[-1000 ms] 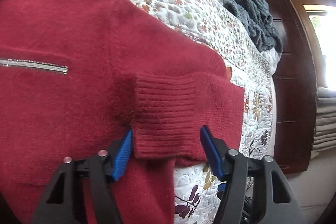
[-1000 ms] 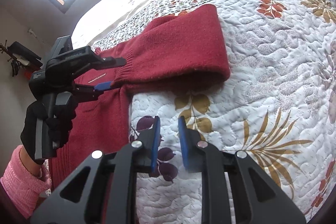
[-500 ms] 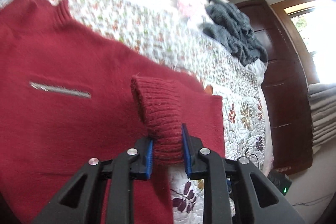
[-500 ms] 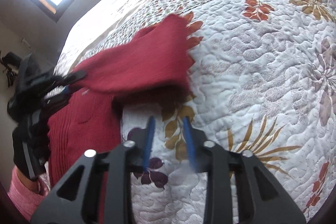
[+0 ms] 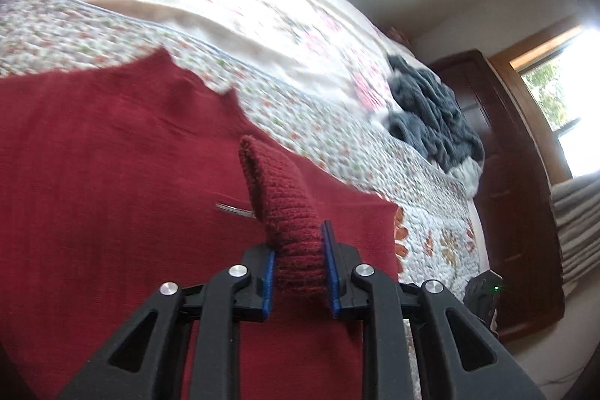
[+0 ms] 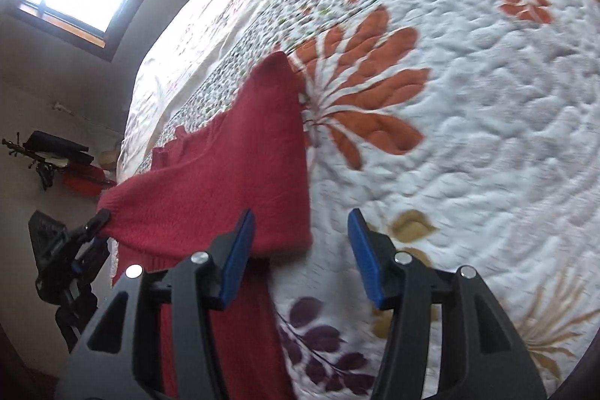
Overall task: Fold small clothes
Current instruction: 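Fold the held sleeve across the sweater front with the left tool, release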
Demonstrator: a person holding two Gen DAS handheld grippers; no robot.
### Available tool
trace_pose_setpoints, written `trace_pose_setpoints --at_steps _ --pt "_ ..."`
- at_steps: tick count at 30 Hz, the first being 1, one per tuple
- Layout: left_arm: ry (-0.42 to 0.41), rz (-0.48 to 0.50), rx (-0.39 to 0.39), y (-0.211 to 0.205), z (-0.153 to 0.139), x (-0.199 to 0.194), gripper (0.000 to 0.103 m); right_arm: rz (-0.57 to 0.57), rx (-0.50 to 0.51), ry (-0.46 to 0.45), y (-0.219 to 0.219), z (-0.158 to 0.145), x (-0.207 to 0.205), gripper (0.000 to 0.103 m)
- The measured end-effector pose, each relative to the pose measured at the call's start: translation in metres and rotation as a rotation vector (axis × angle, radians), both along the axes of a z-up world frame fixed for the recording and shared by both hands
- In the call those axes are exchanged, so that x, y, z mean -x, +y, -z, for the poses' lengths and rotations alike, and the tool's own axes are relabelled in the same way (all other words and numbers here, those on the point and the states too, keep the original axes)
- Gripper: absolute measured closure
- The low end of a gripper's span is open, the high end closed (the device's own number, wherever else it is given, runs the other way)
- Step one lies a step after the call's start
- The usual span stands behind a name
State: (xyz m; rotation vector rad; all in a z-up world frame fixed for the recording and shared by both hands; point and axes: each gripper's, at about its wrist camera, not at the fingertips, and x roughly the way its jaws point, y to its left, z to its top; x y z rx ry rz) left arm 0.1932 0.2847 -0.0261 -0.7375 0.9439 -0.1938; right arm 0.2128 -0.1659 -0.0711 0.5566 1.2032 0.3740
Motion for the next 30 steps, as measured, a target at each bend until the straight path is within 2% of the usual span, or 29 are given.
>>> trace_pose_setpoints --at_steps 10,12,18,22,25,27,30 --pt "0.001 -0.122 -0.036 0.074 0.004 0.036 0.082 -0.134 0.039 0.032 0.067 0.007 -0.021 0.053" --pt "0.016 -0.143 -0.037 0.087 0.011 0.040 0.082 -0.163 0.046 0.044 0.079 0.011 -0.024 0.065" --pt "0.079 -0.183 -0.045 0.113 0.043 0.042 0.082 -0.202 0.110 0.070 0.099 0.020 -0.023 0.082" --pt "0.160 -0.198 -0.069 0.124 0.076 0.040 0.080 -0.195 0.140 0.096 0.100 0.030 -0.024 0.083" --pt "0.204 -0.201 -0.050 0.131 0.097 0.043 0.076 -0.206 0.173 0.096 0.103 0.031 -0.024 0.082" --pt "0.200 -0.200 -0.042 0.134 0.095 0.047 0.074 -0.220 0.199 0.091 0.107 0.028 -0.025 0.080" --pt "0.168 -0.215 -0.086 0.139 0.074 0.055 0.072 -0.232 0.258 0.039 0.110 0.006 -0.022 0.076"
